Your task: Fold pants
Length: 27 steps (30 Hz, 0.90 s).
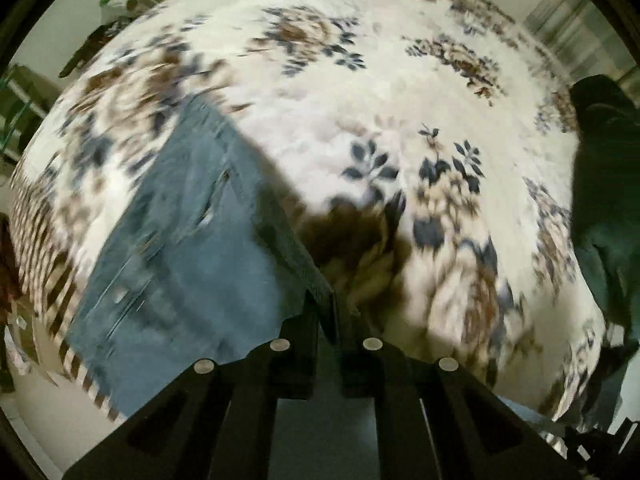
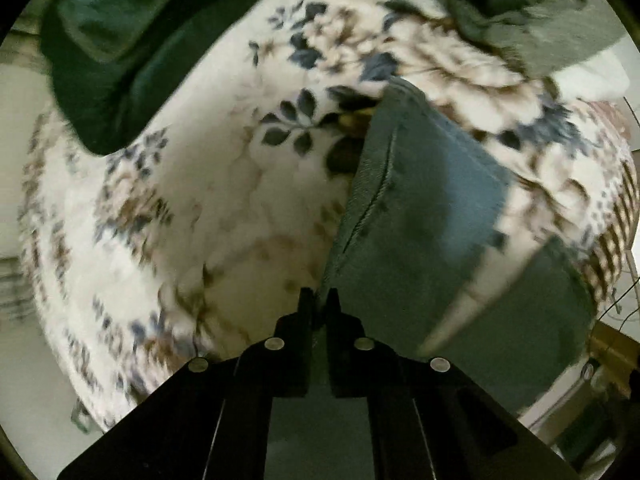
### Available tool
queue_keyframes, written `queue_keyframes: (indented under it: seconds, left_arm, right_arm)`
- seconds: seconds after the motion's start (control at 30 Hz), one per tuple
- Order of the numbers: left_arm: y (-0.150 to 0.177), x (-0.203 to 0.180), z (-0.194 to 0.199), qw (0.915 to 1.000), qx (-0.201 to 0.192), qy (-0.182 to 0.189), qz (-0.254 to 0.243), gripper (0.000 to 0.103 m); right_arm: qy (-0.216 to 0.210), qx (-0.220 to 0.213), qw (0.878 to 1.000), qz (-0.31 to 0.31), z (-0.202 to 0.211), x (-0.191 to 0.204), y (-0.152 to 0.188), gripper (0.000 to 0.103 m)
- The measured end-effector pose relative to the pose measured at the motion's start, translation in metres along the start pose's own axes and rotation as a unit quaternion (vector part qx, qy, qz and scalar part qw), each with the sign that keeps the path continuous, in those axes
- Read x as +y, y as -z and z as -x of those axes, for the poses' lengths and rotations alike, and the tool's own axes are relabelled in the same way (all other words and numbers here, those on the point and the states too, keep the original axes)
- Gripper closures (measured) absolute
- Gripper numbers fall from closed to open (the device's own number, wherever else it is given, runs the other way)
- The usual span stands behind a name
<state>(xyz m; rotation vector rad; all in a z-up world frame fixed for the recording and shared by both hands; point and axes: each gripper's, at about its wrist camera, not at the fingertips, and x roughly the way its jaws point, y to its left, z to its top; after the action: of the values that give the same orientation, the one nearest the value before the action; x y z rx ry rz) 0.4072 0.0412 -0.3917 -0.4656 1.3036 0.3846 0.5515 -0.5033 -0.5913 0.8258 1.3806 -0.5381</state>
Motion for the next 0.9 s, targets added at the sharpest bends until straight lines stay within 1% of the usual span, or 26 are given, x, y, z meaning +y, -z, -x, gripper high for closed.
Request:
queue_keyframes:
  seconds: [0.03, 0.07, 0.1, 0.17, 0.2, 0.27, 0.3, 0.4, 0.43, 0.47, 0.5, 0.53, 0.57, 0.6, 0.63, 0.67, 0.7, 0.73, 0.77, 0.8, 0.83, 0.87, 0.9]
  left_arm:
    - [0.017, 0.012, 0.001, 1.0000, -0.001, 0.002, 0.004, 0.099]
    - [0.038, 0.028, 0.009, 0.9999, 0.002, 0.004, 0.010, 0.099]
    - [0.040, 0.040, -0.007, 0.9998, 0.007, 0.006, 0.016, 0.099]
    - [0.084, 0.075, -0.014, 0.9991, 0.024, 0.001, 0.034, 0.099]
    - [0.097, 0.089, -0.025, 0.9985, 0.035, -0.004, 0.042, 0.099]
    - [0.127, 0.108, -0.051, 0.9966, 0.058, -0.019, 0.056, 0.099]
    - [0.139, 0.118, -0.066, 0.9952, 0.072, -0.027, 0.060, 0.099]
    - [0.163, 0.131, -0.099, 0.9921, 0.095, -0.037, 0.072, 0.098]
    - [0.166, 0.132, -0.104, 0.9920, 0.094, -0.040, 0.074, 0.097]
    - [0.168, 0.133, -0.107, 0.9920, 0.093, -0.039, 0.076, 0.095]
    - [0.168, 0.133, -0.109, 0.9918, 0.093, -0.039, 0.078, 0.094]
    - [0.167, 0.133, -0.108, 0.9918, 0.091, -0.036, 0.082, 0.094]
    - [0.166, 0.133, -0.105, 0.9919, 0.087, -0.030, 0.087, 0.094]
    - [0.165, 0.133, -0.101, 0.9921, 0.081, -0.022, 0.093, 0.094]
    - [0.164, 0.134, -0.096, 0.9924, 0.074, -0.017, 0.097, 0.094]
    - [0.161, 0.134, -0.092, 0.9925, 0.070, -0.013, 0.100, 0.089]
    - [0.160, 0.134, -0.087, 0.9927, 0.067, -0.008, 0.100, 0.082]
    - [0.158, 0.132, -0.084, 0.9932, 0.062, -0.005, 0.098, 0.064]
    - [0.156, 0.129, -0.081, 0.9941, 0.055, -0.006, 0.093, 0.045]
    - [0.153, 0.126, -0.079, 0.9949, 0.047, -0.011, 0.089, 0.037]
    - [0.152, 0.127, -0.080, 0.9953, 0.043, -0.013, 0.086, 0.028]
    - [0.149, 0.125, -0.081, 0.9956, 0.041, -0.014, 0.083, 0.028]
    - [0.145, 0.122, -0.083, 0.9957, 0.041, -0.019, 0.080, 0.028]
  right_arm:
    - [-0.007, -0.001, 1.000, 0.005, 0.017, -0.005, 0.004, 0.098]
    - [-0.011, -0.004, 1.000, 0.013, 0.024, -0.018, 0.023, 0.098]
    - [-0.013, -0.003, 1.000, 0.018, 0.041, -0.033, 0.024, 0.098]
    - [-0.010, -0.002, 1.000, 0.027, 0.046, -0.057, 0.046, 0.098]
    - [-0.004, -0.001, 0.999, 0.034, 0.041, -0.072, 0.064, 0.098]
    - [0.001, 0.011, 0.999, 0.035, 0.044, -0.111, 0.073, 0.098]
    - [0.008, 0.019, 0.999, 0.033, 0.036, -0.126, 0.085, 0.098]
    - [0.027, 0.033, 0.998, 0.039, 0.013, -0.168, 0.100, 0.098]
    - [0.029, 0.037, 0.998, 0.036, 0.008, -0.181, 0.100, 0.098]
    - [0.022, 0.047, 0.998, 0.033, -0.001, -0.195, 0.104, 0.098]
    - [0.019, 0.057, 0.998, 0.035, -0.006, -0.203, 0.105, 0.091]
    - [0.019, 0.070, 0.997, 0.032, -0.011, -0.215, 0.106, 0.088]
    - [0.015, 0.074, 0.997, 0.028, -0.010, -0.223, 0.106, 0.082]
    - [-0.003, 0.072, 0.997, 0.023, -0.006, -0.234, 0.108, 0.070]
    - [-0.009, 0.062, 0.998, 0.020, 0.001, -0.245, 0.108, 0.064]
    - [-0.012, 0.054, 0.998, 0.018, 0.008, -0.252, 0.106, 0.057]
    - [-0.027, 0.037, 0.999, 0.009, 0.016, -0.262, 0.104, 0.052]
    - [-0.042, 0.024, 0.999, -0.004, 0.022, -0.271, 0.101, 0.050]
    - [-0.047, 0.016, 0.999, -0.014, 0.024, -0.277, 0.098, 0.049]
    - [-0.055, 0.001, 0.998, -0.032, 0.027, -0.286, 0.093, 0.049]
    - [-0.060, -0.003, 0.997, -0.050, 0.024, -0.292, 0.087, 0.049]
    - [-0.063, -0.004, 0.996, -0.061, 0.024, -0.296, 0.081, 0.049]
    - [-0.075, -0.007, 0.994, -0.078, 0.019, -0.300, 0.075, 0.049]
